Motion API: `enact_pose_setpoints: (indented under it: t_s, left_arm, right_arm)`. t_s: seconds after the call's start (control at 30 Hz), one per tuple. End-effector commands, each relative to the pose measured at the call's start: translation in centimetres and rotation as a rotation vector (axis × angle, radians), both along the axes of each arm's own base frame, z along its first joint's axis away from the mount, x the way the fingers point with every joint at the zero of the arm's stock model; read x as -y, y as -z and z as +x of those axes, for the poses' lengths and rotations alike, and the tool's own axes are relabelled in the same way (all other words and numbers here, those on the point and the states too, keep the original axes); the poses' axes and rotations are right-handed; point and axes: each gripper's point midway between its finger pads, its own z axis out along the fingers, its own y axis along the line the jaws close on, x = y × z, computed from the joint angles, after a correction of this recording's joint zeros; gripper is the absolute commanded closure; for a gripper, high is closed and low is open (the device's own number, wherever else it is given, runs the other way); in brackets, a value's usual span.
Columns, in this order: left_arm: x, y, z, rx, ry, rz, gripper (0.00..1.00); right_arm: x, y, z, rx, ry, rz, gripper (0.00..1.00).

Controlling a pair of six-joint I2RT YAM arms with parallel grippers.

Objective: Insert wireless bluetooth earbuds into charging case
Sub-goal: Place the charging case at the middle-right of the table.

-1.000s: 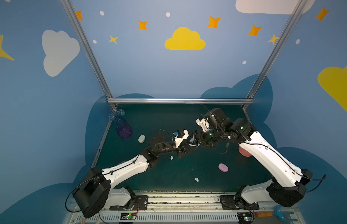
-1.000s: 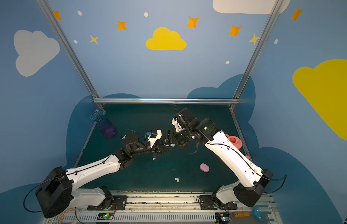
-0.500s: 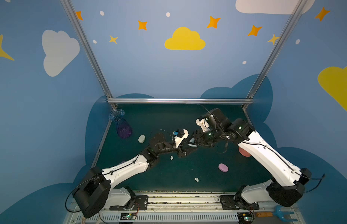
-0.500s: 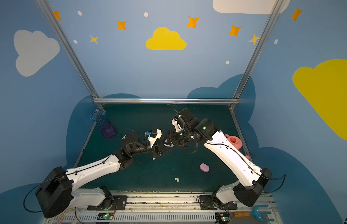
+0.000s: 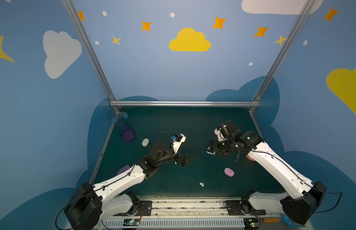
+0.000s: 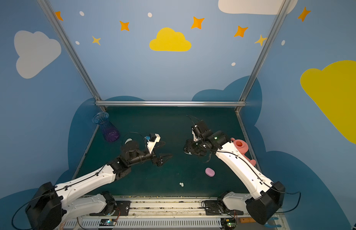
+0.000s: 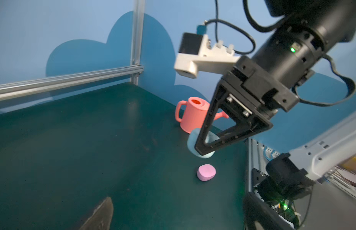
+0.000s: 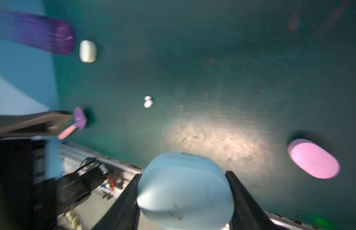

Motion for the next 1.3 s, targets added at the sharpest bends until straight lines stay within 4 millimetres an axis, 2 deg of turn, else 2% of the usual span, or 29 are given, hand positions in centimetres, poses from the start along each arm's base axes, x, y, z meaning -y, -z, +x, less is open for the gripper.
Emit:
enact_pose_setpoints:
  t_s: [0.0, 0.2, 0.43, 0.63, 0.87, 1.03, 1.27]
  left_arm:
    - [-2.0, 1.8, 1.6, -0.111, -0.134, 0.042, 0.00]
    - [-4.3, 2.6, 2.8, -0.225, -0.222, 0.029, 0.00]
    - [-5.6, 3.5, 3.0, -0.283, -0.279, 0.060, 0.00]
    - [-6.2, 4.1, 2.9, -0.305, -0.303, 0.072, 0.00]
    - [-6.8, 4.4, 3.0, -0.325, -0.330, 0.075, 0.00]
    - [-7.6, 4.6, 3.4, -0.353, -0.367, 0.083, 0.00]
    - [-9.6, 4.6, 3.9, -0.387, -0.450, 0.082, 0.00]
  right_arm:
    - [2.1, 1.9, 1.9, 0.064, 0.055, -0.068, 0.49]
    - [7.2, 7.9, 3.5, 0.028, 0.183, -0.245, 0.48]
    - [10.6, 12.6, 4.7, -0.028, 0.257, -0.302, 0.50]
    - [12.2, 14.8, 4.5, -0.061, 0.277, -0.351, 0.49]
    - [13.0, 16.9, 3.7, -0.108, 0.289, -0.368, 0.45]
    - [13.2, 17.5, 3.4, -0.130, 0.289, -0.378, 0.39]
    - [13.1, 17.5, 3.1, -0.139, 0.278, -0.368, 0.25]
